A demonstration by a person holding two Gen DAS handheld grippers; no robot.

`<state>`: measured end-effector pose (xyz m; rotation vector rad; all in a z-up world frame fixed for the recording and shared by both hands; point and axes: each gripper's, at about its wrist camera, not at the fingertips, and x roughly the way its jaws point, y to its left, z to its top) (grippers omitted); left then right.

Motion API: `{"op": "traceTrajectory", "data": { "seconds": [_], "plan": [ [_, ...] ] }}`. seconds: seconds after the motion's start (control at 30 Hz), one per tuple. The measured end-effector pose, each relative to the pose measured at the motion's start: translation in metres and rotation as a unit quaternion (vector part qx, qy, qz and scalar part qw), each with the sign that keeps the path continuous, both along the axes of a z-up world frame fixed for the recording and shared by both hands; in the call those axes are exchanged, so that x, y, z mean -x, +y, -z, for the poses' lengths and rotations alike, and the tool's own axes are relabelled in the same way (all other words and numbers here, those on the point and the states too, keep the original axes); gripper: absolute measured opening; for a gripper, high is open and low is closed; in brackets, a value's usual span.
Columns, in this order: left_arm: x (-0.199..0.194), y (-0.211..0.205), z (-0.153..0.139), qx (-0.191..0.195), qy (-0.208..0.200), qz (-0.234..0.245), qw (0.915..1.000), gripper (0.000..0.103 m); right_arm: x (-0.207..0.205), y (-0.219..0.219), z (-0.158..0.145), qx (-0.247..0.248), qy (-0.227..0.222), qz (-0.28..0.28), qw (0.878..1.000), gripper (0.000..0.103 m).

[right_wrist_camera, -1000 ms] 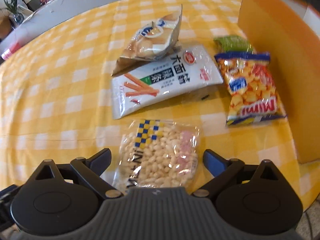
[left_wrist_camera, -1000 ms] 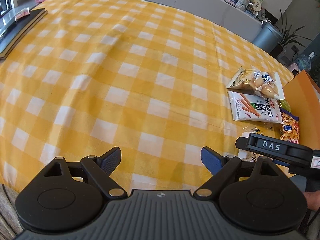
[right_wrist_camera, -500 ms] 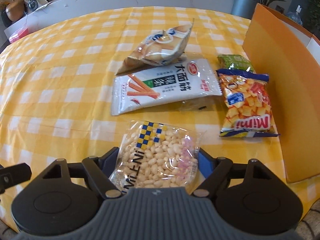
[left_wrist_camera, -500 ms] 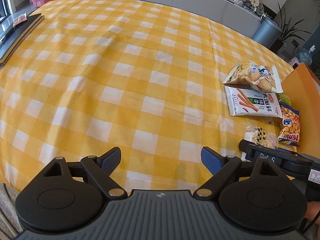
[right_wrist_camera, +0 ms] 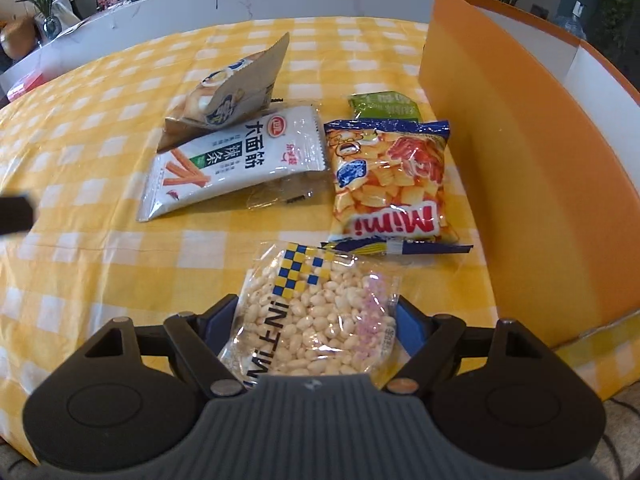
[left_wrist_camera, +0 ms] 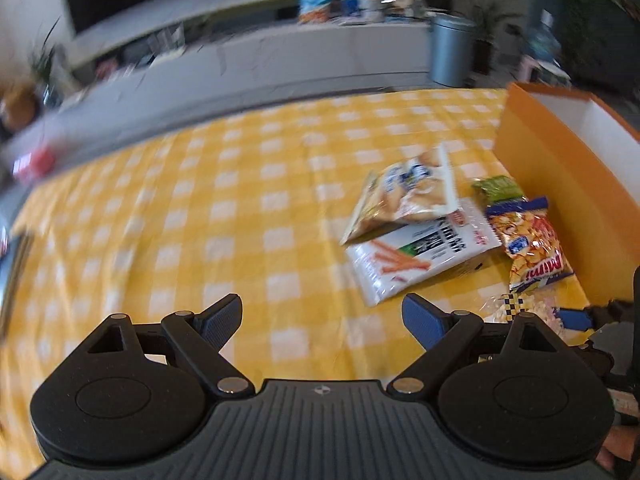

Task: Organize snacks
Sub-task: 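Grasp the white pastry bag with the left gripper while the right gripper grasps the clear peanut bag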

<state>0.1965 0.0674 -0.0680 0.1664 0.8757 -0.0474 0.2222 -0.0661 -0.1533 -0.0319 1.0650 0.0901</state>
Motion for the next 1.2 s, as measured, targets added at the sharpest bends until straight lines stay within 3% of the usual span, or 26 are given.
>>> {"op": "traceTrajectory", "data": {
  "seconds": [0.1, 0.2, 0.3, 0.37, 0.5, 0.67, 0.8, 0.97, 1.2],
  "plan": [
    [-0.004, -0.028, 0.008, -0.071, -0.035, 0.081, 0.9935, 0.103, 0.003, 0.000, 0.001, 0.002, -0.011, -0.008, 1.000, 0.079],
    [-0.001, -0.052, 0.022, -0.139, -0.079, 0.163, 0.9736, 0.103, 0.006, 0.000, 0.002, 0.001, -0.022, -0.013, 1.000, 0.079],
    [-0.009, -0.066, 0.044, -0.183, -0.093, 0.198, 0.9584, 0.103, 0.005, 0.000, 0.002, 0.000, -0.027, -0.019, 0.999, 0.079],
    [-0.018, -0.070, 0.056, -0.202, -0.089, 0.197, 0.9550, 0.103, 0.009, -0.002, 0.002, -0.001, -0.032, -0.024, 0.999, 0.079],
    [-0.037, -0.069, 0.066, -0.179, -0.100, 0.186, 0.9609, 0.103, 0.013, -0.003, 0.002, -0.002, -0.039, -0.029, 0.999, 0.080],
    [-0.059, -0.072, 0.073, -0.150, -0.076, 0.161, 0.9725, 0.103, 0.015, -0.004, 0.003, -0.004, -0.047, -0.033, 0.998, 0.082],
    [-0.068, -0.077, 0.073, -0.151, -0.100, 0.149, 0.9720, 0.103, 0.018, -0.003, 0.003, -0.004, -0.054, -0.032, 0.998, 0.084],
    [-0.079, -0.076, 0.075, -0.120, -0.118, 0.145, 0.9750, 0.103, 0.017, -0.004, 0.003, -0.005, -0.057, -0.034, 0.998, 0.084],
    [-0.102, -0.044, 0.076, -0.062, -0.087, 0.056, 0.9927, 0.102, 0.019, -0.004, 0.003, -0.006, -0.059, -0.035, 0.998, 0.084]
  ]
}}
